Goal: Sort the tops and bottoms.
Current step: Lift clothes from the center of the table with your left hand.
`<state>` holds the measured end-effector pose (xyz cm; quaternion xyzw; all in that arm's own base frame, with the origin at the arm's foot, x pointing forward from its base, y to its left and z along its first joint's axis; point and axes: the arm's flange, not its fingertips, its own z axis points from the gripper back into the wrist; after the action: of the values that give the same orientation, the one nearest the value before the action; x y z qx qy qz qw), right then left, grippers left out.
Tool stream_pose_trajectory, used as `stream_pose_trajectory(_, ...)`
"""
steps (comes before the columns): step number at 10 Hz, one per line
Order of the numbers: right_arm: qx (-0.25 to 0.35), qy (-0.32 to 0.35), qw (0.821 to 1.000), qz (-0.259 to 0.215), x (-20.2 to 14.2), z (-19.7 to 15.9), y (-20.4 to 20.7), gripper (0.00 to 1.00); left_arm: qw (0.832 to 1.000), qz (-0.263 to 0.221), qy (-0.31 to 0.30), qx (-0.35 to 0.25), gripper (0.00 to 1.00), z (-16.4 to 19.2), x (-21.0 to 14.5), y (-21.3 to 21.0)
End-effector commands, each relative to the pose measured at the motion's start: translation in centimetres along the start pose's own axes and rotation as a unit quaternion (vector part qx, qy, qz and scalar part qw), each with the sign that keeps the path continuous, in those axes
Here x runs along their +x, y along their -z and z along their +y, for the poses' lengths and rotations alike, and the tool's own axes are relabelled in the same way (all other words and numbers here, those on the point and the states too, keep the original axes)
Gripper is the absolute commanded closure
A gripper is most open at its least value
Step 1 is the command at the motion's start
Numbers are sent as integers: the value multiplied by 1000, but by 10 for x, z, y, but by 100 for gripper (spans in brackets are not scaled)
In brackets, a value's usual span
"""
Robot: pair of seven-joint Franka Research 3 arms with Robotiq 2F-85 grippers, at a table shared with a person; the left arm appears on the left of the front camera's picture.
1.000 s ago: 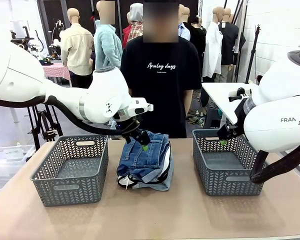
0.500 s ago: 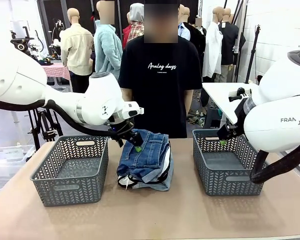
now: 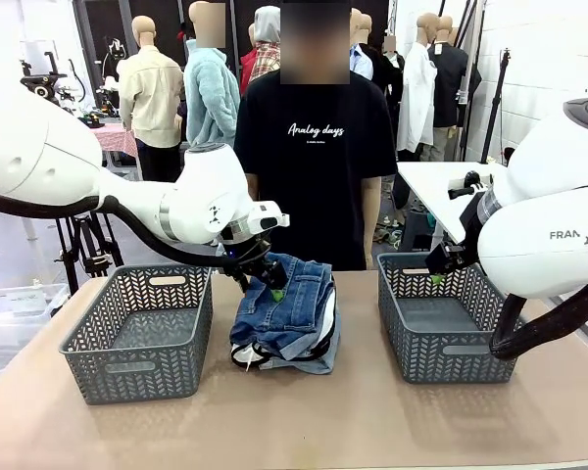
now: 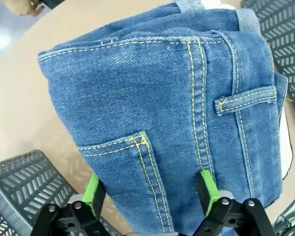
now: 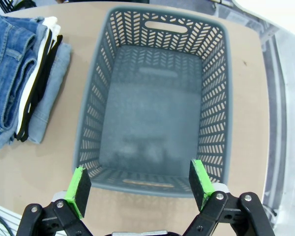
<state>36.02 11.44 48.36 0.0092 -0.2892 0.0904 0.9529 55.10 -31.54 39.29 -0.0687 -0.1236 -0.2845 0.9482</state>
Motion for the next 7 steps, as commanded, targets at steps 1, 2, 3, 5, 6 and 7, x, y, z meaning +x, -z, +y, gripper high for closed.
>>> stream_pose_trajectory(1, -1, -1, 1000, 3, -1, -1, 1, 0, 1000, 12, -8, -18, 36, -2, 2, -4)
stream_pose_trajectory(2, -1, -1, 1000, 3, -1, -1, 1, 0, 1000, 17, -8, -11, 56, -3, 2, -7)
stream_pose_trajectory(3, -1, -1, 1000, 3, -1, -1, 1, 0, 1000, 16, -9, -3, 76, -3, 3, -11)
stream_pose_trajectory(5, -1, -1, 1000, 3, -1, -1, 1, 0, 1000, 18, -8, 0, 100, -4, 4, -17)
stream_pose_trajectory(6, -1, -1, 1000, 3, -1, -1, 1, 0, 1000, 18, -8, 0, 100, -5, 5, -20)
stream_pose_trajectory(7, -1, -1, 1000, 3, -1, -1, 1, 0, 1000, 19, -8, -1, 100, -6, 5, -21)
